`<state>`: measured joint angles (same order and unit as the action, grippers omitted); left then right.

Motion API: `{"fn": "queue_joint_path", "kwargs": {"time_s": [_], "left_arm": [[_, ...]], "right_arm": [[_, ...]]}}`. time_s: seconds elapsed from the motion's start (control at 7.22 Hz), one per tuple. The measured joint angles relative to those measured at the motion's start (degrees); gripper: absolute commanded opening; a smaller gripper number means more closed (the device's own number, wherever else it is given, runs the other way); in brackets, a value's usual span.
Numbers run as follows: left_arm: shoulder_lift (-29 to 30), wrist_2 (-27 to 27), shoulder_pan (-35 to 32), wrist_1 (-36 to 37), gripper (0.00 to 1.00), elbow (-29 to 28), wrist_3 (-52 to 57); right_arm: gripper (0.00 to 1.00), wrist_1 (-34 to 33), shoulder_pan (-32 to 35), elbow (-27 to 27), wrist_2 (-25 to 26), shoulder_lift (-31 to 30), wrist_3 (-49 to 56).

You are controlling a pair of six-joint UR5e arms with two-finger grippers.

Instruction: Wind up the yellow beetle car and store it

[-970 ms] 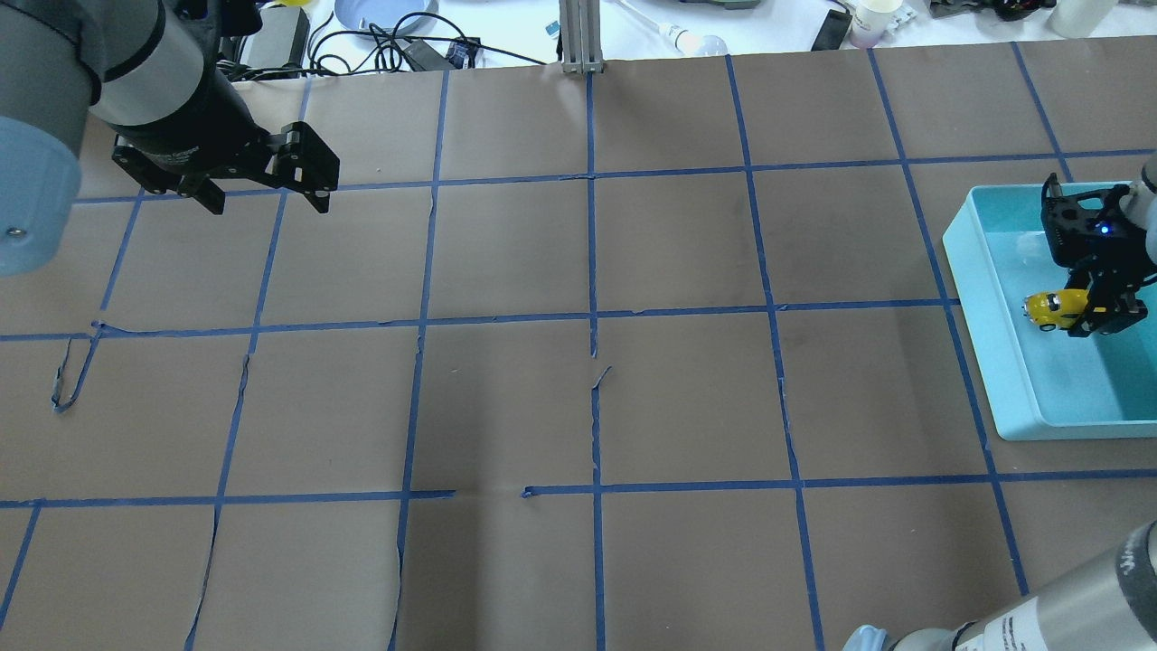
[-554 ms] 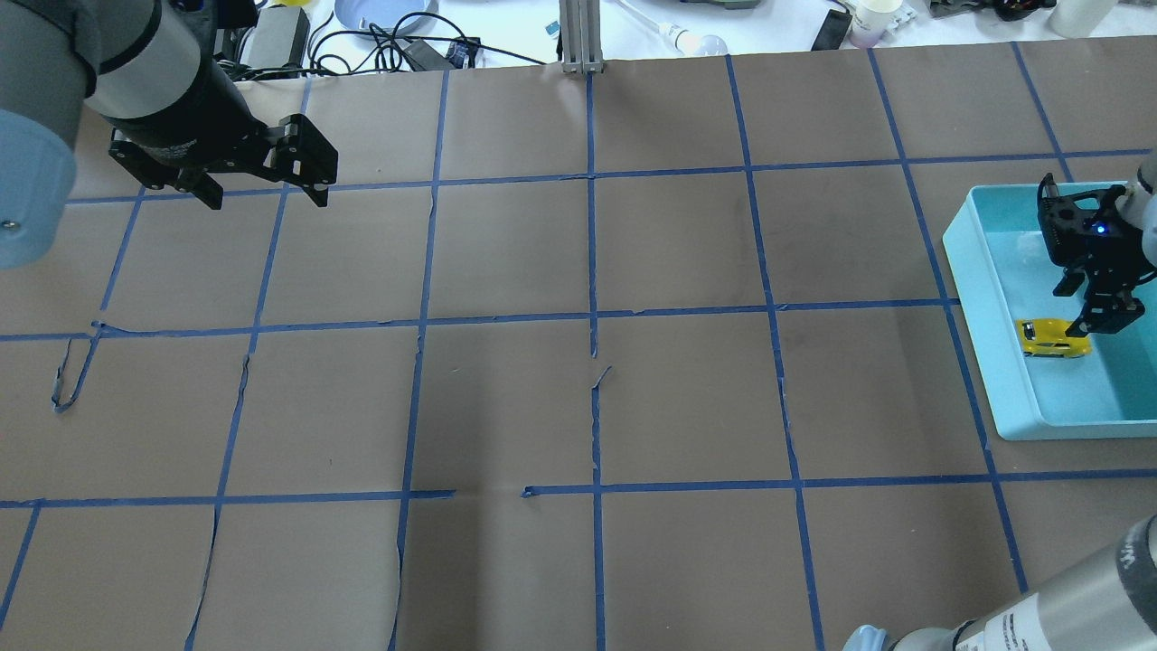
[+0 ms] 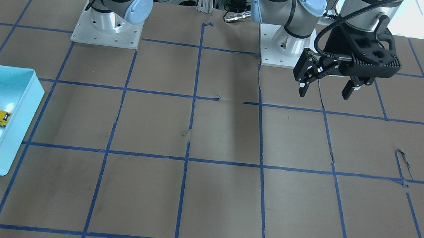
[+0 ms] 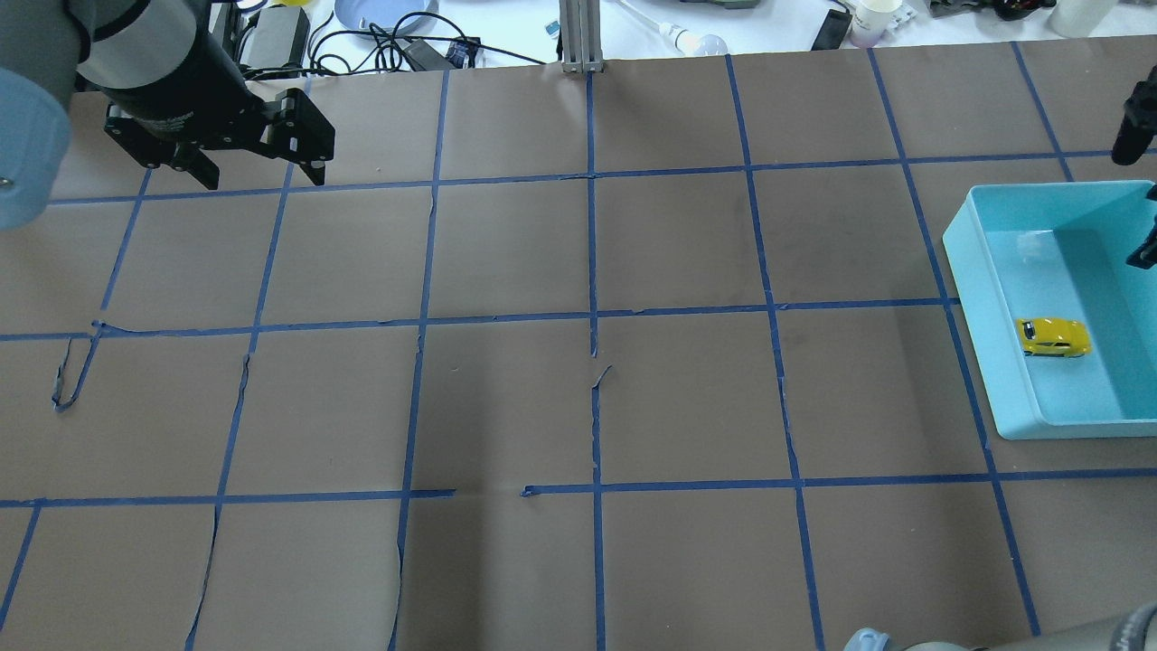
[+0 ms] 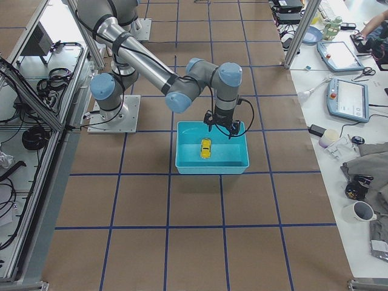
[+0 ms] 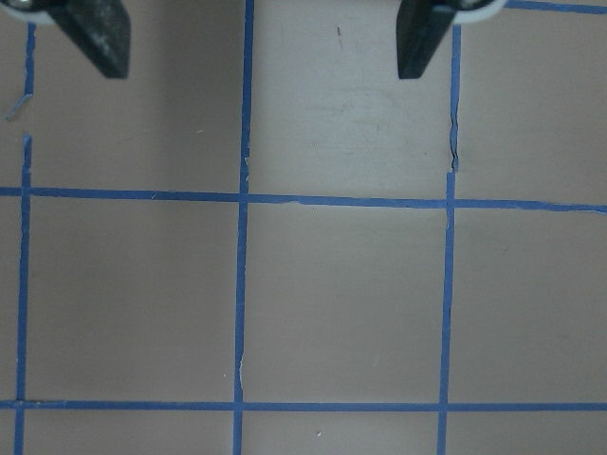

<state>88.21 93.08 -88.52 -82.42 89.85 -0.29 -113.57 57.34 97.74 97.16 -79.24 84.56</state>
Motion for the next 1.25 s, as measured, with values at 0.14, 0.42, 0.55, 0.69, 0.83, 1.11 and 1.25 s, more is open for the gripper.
{"fn": "queue_joint_path", "kwargs": {"time_s": [0.14, 0.42, 0.55, 0.69, 0.83, 1.11, 1.25], "left_arm": [[0.4, -0.1, 0.0, -0.1, 1.0, -0.5, -0.2], [1.8, -0.1, 0.0, -0.7, 1.0, -2.1, -2.0], [2.3, -0.2, -0.1, -1.2, 1.0, -2.6, -2.7], [2.5, -0.3, -0.2, -1.4, 1.0, -2.8, -3.1], [2.6, -0.4, -0.4, -1.5, 1.0, -2.9, -3.2], [2.6, -0.3, -0.6, -1.6, 1.0, -2.7, -3.2], [2.5, -0.4, -0.6, -1.5, 1.0, -2.5, -3.2]], "right_arm": [[1.0, 3.5, 1.9, -0.6, -0.5, -2.1, -12.0], [1.0, 8.6, 9.0, -1.9, -0.8, -4.5, -38.8], [1.0, 9.5, 14.3, -2.2, -0.8, -4.9, -52.4], [1.0, 10.2, 19.7, -2.4, -0.7, -5.0, -62.9], [1.0, 11.7, 23.9, -2.8, -0.9, -5.5, -69.9], [1.0, 15.2, 27.4, -4.0, -1.9, -6.7, -82.9], [1.0, 16.5, 27.8, -4.3, -2.2, -7.3, -87.5]]}}
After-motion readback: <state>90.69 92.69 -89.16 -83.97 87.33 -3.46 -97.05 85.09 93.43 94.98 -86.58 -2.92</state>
